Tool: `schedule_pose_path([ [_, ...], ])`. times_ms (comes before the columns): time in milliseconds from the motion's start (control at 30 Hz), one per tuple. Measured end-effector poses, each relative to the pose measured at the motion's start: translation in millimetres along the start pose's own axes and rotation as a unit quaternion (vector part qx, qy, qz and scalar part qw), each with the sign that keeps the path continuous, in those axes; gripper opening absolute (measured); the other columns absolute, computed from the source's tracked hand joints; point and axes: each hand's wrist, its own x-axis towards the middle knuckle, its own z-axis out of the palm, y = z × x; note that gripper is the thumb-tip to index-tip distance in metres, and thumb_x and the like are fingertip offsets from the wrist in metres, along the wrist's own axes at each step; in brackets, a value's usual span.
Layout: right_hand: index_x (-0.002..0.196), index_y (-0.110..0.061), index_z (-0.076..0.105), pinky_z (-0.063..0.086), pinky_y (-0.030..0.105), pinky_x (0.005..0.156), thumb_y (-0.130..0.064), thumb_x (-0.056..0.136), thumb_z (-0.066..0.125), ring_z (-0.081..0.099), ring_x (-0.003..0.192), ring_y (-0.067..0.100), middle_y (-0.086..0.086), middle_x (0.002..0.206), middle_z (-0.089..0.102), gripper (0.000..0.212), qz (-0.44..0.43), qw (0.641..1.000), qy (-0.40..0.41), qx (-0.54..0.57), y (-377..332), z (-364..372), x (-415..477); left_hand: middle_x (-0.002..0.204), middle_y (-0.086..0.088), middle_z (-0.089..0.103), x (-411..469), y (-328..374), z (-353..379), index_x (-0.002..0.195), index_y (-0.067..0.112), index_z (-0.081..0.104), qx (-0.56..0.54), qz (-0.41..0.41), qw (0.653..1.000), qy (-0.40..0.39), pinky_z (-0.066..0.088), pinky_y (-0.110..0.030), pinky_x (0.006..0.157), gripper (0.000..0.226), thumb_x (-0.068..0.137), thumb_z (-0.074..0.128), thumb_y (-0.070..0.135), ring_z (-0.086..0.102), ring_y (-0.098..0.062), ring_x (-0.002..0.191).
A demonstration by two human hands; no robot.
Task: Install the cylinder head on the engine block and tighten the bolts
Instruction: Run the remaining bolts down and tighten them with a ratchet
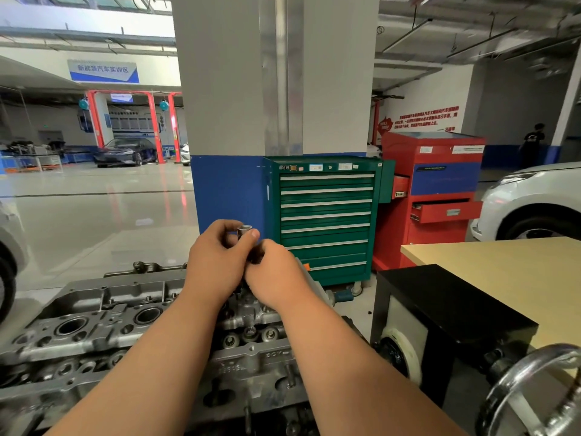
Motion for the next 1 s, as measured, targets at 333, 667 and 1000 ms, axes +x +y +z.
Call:
schedule_pose_path([
  [333, 0.087, -0.017, 0.061, 0.055, 0.040, 0.069, -0.018, 0.084, 0.055, 0.062, 0.077, 0.028, 0.004, 0.083, 0.067, 0.007, -0.016, 1.000, 0.000, -0.019, 2.3, 2.1, 0.8, 0.089, 0.010, 0.065, -1.5, 1.8, 2.7, 0.101, 0.026, 0.058, -0.035, -0.020, 0.999, -0.001, 0.048, -0.027, 0.074, 0.021, 0.085, 0.067, 0.035, 0.063, -0.007, 0.086],
  [667, 0.100, -0.016, 0.064, 0.055, 0.043, 0.076, -0.019, 0.088, 0.051, 0.062, 0.086, 0.027, 0.004, 0.094, 0.069, 0.018, -0.029, 0.999, -0.032, -0.007, 0.2, 1.7, -1.1, 0.084, 0.009, 0.067, -1.2, 0.3, 0.2, 0.093, 0.022, 0.064, -0.015, 0.006, 1.000, -0.014, 0.048, -0.027, 0.074, 0.009, 0.092, 0.060, 0.031, 0.063, -0.008, 0.084],
  [1000, 0.085, -0.022, 0.061, 0.042, 0.028, 0.054, -0.023, 0.085, 0.056, 0.058, 0.073, 0.025, -0.002, 0.078, 0.065, 0.005, -0.021, 0.999, 0.013, -0.031, 2.5, 1.0, -0.4, 0.079, 0.004, 0.065, -1.5, 0.0, 1.7, 0.085, 0.020, 0.058, 0.003, -0.021, 1.000, -0.005, 0.046, -0.029, 0.068, 0.025, 0.081, 0.070, 0.042, 0.062, -0.013, 0.076],
])
